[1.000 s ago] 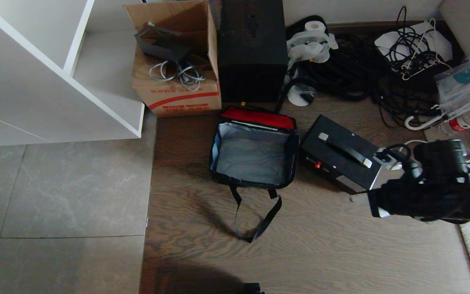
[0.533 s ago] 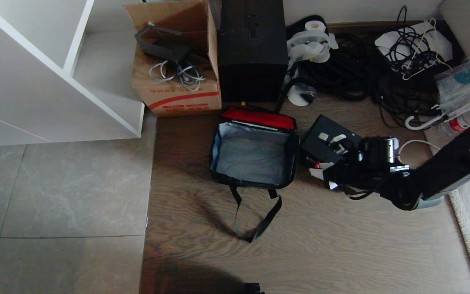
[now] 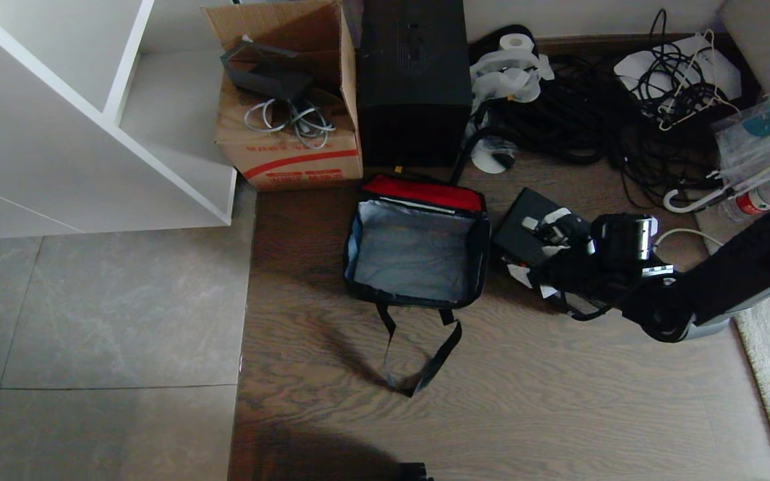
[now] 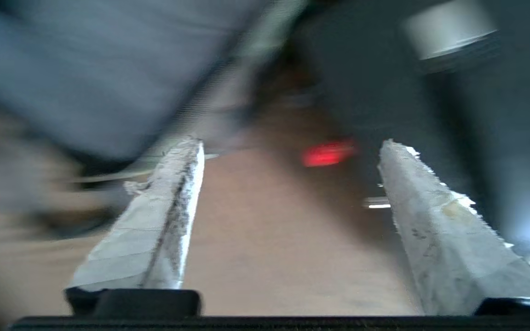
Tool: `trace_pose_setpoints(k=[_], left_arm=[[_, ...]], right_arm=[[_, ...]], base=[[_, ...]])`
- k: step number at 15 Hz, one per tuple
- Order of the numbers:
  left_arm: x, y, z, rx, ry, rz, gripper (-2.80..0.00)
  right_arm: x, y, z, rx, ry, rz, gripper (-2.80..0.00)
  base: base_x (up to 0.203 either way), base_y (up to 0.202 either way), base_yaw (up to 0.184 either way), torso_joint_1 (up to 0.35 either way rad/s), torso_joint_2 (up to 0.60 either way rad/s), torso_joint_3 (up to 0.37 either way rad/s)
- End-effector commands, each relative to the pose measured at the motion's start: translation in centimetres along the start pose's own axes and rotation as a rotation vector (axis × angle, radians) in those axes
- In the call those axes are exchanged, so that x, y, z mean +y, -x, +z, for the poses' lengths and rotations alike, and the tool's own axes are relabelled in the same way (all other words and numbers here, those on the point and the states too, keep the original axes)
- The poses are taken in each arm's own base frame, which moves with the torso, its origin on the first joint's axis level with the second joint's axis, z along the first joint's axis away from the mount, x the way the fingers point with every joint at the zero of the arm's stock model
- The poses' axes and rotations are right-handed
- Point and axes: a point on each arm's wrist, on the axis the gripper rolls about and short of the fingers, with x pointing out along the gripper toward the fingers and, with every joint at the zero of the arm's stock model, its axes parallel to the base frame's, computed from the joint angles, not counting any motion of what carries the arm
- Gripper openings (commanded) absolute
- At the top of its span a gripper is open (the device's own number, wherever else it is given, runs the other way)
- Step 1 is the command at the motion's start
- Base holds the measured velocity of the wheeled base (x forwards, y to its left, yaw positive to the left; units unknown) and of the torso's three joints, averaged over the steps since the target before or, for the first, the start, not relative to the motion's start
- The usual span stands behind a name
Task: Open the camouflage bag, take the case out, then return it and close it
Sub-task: Grip the handle again
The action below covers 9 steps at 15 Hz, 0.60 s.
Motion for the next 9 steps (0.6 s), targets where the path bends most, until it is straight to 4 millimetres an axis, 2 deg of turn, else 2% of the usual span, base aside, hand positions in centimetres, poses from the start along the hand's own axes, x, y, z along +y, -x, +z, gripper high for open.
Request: trace_pose_setpoints(k=[1,3,5,9], left_arm=[[0.0,-0.1,-0.2,0.008,0.001,0.001,-2.80],[0.0,-0.1,-0.3,0.007,0.001,0.001,-2.80],[0.0,-0.1,-0.3,0.008,0.001,0.001,-2.80],[0.0,-0.1,-0.3,0.008,0.001,0.001,-2.80]], right_arm=[[-1.0,0.0,-0.2,0.108,0.221,-0.313,0.00],[-0.5,0.0,-0.4,0.158,0.312,-0.459,0.00],[0.1,-0.2,-0.3,0.132,0.328,-0.464,0.00],[0.7,-1.1,-1.6,0.050,0.334,-0.511,0.00]], base=[[0.000,0.000,0.000,0.000,0.00,0.000],[0.000,0.000,0.000,0.000,0.00,0.000],[0.000,0.000,0.000,0.000,0.00,0.000],[0.000,0.000,0.000,0.000,0.00,0.000]])
